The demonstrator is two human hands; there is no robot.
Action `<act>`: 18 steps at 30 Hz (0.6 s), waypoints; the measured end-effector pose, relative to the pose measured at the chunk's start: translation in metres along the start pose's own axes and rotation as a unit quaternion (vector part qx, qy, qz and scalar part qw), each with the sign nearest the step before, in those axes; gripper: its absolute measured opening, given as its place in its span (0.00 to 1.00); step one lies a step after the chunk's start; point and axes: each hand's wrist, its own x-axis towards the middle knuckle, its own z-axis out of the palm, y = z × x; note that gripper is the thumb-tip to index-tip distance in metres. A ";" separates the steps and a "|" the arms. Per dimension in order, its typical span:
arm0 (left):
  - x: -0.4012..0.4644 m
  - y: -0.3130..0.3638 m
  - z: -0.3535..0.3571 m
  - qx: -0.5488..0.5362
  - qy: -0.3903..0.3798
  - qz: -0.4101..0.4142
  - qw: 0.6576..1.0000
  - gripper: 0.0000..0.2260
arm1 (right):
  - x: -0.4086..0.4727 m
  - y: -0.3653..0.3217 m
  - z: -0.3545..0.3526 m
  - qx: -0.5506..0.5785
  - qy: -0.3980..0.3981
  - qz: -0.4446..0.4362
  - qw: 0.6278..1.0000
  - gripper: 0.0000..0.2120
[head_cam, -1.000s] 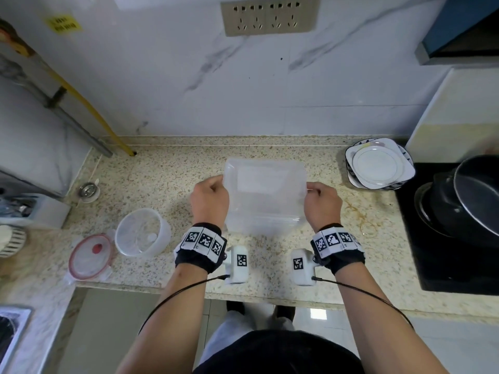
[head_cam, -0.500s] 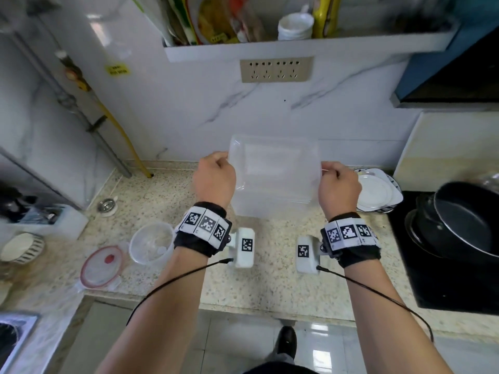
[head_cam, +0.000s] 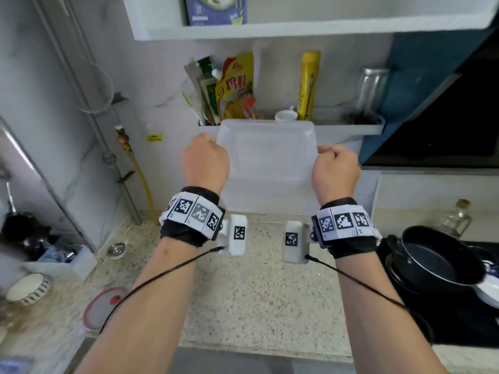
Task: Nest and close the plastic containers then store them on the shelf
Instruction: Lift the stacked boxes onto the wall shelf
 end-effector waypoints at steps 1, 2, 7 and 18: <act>0.002 0.008 -0.011 0.007 0.007 0.014 1.000 0.11 | -0.002 -0.014 -0.007 0.001 0.007 -0.014 1.000 0.18; 0.004 0.014 -0.019 0.017 0.015 0.024 0.999 0.10 | -0.003 -0.025 -0.011 0.003 0.010 -0.021 1.000 0.18; 0.011 0.058 -0.070 0.029 0.076 0.083 0.993 0.14 | -0.007 -0.083 -0.041 0.058 0.034 -0.055 0.996 0.18; 0.036 0.146 -0.146 -0.039 0.130 0.120 0.983 0.17 | -0.001 -0.184 -0.087 0.119 0.071 -0.098 0.985 0.18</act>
